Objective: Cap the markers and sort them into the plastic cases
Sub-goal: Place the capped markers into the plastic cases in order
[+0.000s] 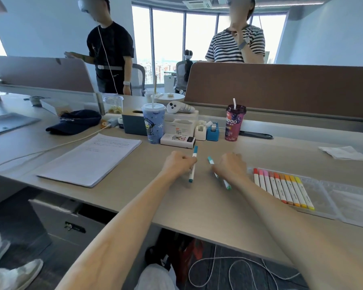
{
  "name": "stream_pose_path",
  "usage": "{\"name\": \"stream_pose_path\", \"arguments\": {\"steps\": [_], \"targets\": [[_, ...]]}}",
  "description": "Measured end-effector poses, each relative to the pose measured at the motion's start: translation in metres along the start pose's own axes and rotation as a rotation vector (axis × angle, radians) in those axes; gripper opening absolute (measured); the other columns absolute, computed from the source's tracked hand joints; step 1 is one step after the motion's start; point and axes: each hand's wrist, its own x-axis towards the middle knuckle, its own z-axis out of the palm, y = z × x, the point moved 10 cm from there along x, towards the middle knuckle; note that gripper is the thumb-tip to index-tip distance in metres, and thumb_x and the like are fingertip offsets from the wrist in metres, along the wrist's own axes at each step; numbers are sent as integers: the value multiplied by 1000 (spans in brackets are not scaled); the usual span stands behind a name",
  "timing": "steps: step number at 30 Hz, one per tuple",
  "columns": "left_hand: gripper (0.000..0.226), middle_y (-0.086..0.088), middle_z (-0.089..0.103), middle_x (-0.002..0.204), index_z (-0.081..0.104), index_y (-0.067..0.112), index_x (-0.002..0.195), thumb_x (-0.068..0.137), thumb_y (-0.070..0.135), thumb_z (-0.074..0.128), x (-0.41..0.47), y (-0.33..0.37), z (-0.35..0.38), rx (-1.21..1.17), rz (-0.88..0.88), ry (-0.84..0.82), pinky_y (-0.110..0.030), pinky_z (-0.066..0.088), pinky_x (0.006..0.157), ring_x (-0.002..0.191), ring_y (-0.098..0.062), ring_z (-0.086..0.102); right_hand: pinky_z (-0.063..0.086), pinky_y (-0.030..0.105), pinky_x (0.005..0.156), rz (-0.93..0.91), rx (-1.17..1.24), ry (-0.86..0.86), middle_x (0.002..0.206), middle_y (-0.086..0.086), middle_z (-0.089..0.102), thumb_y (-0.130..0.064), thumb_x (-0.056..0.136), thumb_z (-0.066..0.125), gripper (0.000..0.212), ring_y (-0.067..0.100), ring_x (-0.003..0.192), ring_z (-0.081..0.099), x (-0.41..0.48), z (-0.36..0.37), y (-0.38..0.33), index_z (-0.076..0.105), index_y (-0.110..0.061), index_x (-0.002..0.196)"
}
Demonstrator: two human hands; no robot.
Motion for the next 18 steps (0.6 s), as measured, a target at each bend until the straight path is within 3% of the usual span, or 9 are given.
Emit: {"name": "stream_pose_path", "arguments": {"steps": [3,7,10,12,15,18], "targets": [[33,-2,59,76,71,6,86,85,38,61,-1,4,1,-44,1,-9,-27,38,58,63,-14,46,38,26,54,48,355,-46,64,4,58,-45,82,65,40,17,61,51,-3,-7,8,59,-11,62],[29,2,72,88,69,8,95,90,34,57,-7,29,25,-164,29,-95,-26,41,57,64,-13,45,34,25,54,90,691,-9,58,1,49,-30,83,67,31,14,56,45,-16,-33,31,56,-12,60],[19,-4,69,88,68,11,93,93,27,59,-15,61,55,-264,59,-150,-27,49,60,65,-10,50,45,26,61,84,770,17,73,7,64,-28,83,70,22,16,67,56,-26,-54,63,70,-7,80],[18,-7,66,88,68,8,97,93,23,60,-22,83,81,-314,70,-192,-26,52,64,66,-10,56,51,27,62,83,818,29,79,4,67,-26,87,69,16,15,69,60,-32,-69,92,69,-11,85],[18,-5,65,86,66,8,99,93,24,60,-37,119,129,-308,117,-301,-22,51,60,70,-11,61,50,24,66,115,801,61,86,-2,67,-27,91,65,8,10,75,61,-41,-88,143,65,-21,86],[21,-3,64,85,64,8,103,94,26,59,-55,149,178,-266,168,-417,-20,49,57,70,-10,61,42,24,66,191,719,15,87,-4,62,-30,95,58,13,7,77,54,-52,-95,191,61,-25,84]]}}
